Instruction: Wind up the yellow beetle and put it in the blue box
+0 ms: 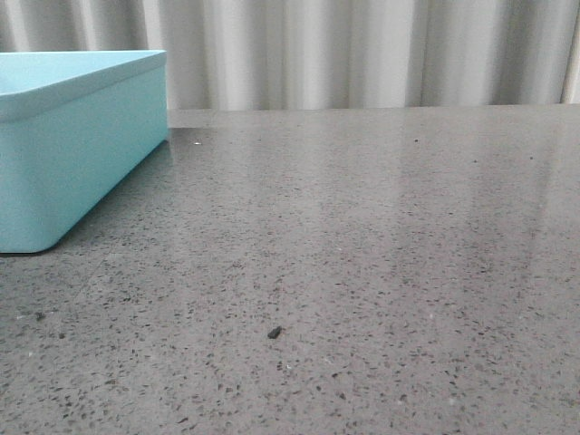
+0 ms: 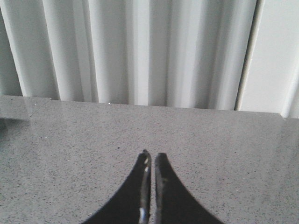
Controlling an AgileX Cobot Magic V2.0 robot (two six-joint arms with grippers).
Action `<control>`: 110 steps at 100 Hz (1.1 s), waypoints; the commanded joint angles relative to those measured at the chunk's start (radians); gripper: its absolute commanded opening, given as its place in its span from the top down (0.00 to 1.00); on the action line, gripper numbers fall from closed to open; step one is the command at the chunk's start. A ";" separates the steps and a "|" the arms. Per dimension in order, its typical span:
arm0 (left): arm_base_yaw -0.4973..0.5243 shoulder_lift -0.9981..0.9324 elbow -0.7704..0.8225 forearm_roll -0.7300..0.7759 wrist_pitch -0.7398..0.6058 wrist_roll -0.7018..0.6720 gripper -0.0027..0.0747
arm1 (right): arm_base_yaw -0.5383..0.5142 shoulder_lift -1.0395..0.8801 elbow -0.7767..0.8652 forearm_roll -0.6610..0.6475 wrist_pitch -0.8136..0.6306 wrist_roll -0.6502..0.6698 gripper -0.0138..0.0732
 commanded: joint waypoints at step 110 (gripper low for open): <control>0.001 -0.477 0.589 -0.059 -0.542 -0.016 0.99 | -0.005 -0.050 0.429 -0.048 -0.688 -0.009 0.92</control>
